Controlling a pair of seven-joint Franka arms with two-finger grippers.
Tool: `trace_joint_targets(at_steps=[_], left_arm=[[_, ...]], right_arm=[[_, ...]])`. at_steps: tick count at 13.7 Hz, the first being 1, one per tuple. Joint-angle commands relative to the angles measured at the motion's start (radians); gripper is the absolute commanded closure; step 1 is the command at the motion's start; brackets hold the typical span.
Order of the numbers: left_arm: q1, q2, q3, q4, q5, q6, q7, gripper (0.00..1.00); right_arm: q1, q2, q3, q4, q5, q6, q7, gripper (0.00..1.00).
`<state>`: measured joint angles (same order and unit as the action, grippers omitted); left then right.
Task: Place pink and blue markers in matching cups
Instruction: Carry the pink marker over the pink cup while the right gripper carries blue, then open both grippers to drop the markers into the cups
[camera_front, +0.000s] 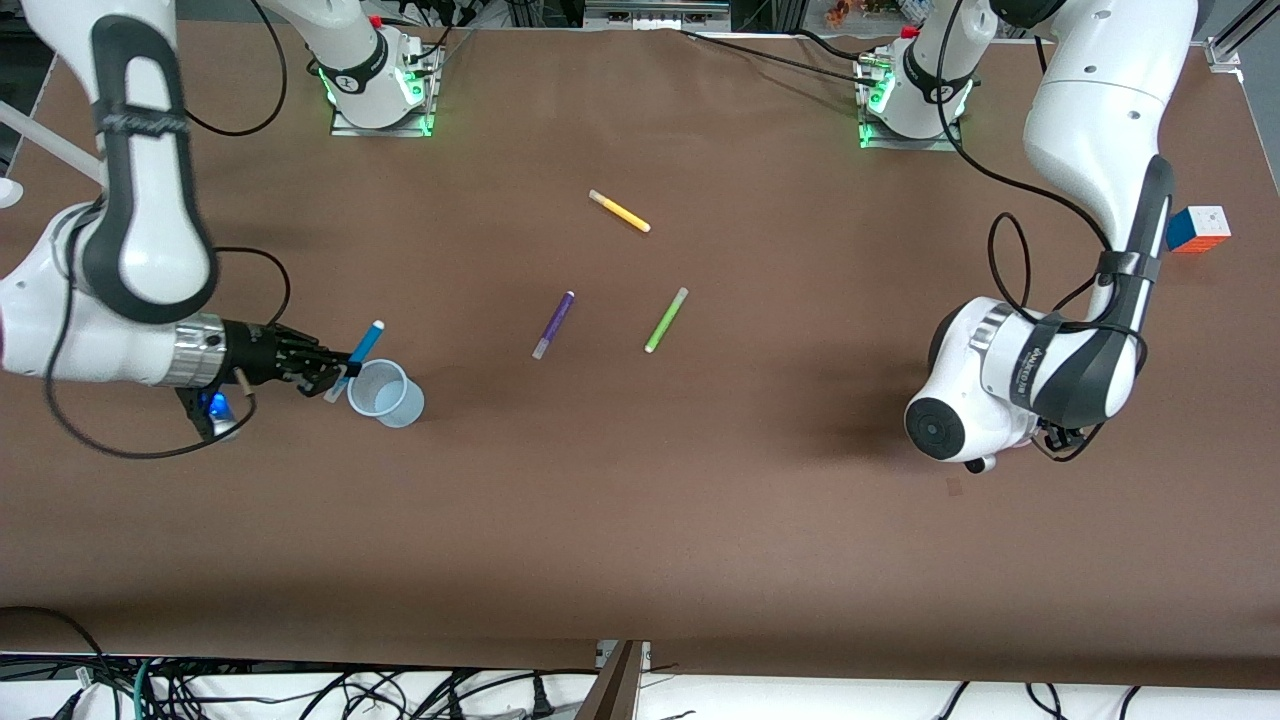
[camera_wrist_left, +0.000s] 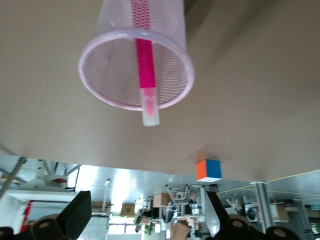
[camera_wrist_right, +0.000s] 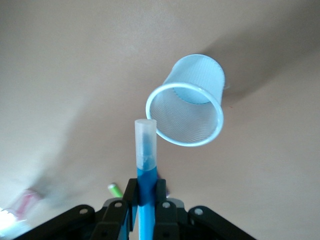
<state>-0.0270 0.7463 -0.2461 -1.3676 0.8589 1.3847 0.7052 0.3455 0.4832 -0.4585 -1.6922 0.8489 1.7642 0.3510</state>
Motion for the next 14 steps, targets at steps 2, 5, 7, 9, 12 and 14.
trace_joint_targets(at_steps=[2, 5, 7, 9, 12, 14], left_arm=[[0.036, -0.076, 0.002, 0.001, -0.148, -0.026, -0.108, 0.00], [0.030, -0.117, -0.004, 0.013, -0.149, -0.023, -0.165, 0.00], [0.035, -0.131, -0.012, 0.095, -0.173, -0.021, -0.167, 0.00], [0.038, -0.166, -0.002, 0.183, -0.283, -0.019, -0.168, 0.00], [0.059, -0.228, -0.010, 0.231, -0.362, -0.013, -0.170, 0.00], [0.062, -0.286, 0.001, 0.236, -0.421, -0.016, -0.177, 0.00]], right_arm=[[-0.025, 0.041, 0.014, 0.005, 0.180, -0.058, -0.006, 1.00], [-0.052, 0.125, 0.012, 0.009, 0.301, -0.126, -0.026, 1.00], [-0.065, 0.166, 0.014, 0.011, 0.325, -0.161, -0.062, 1.00], [-0.078, 0.189, 0.015, 0.011, 0.329, -0.189, -0.066, 1.00], [-0.091, 0.207, 0.015, 0.011, 0.357, -0.213, -0.098, 1.00], [-0.092, 0.209, 0.015, 0.011, 0.357, -0.215, -0.099, 1.00]])
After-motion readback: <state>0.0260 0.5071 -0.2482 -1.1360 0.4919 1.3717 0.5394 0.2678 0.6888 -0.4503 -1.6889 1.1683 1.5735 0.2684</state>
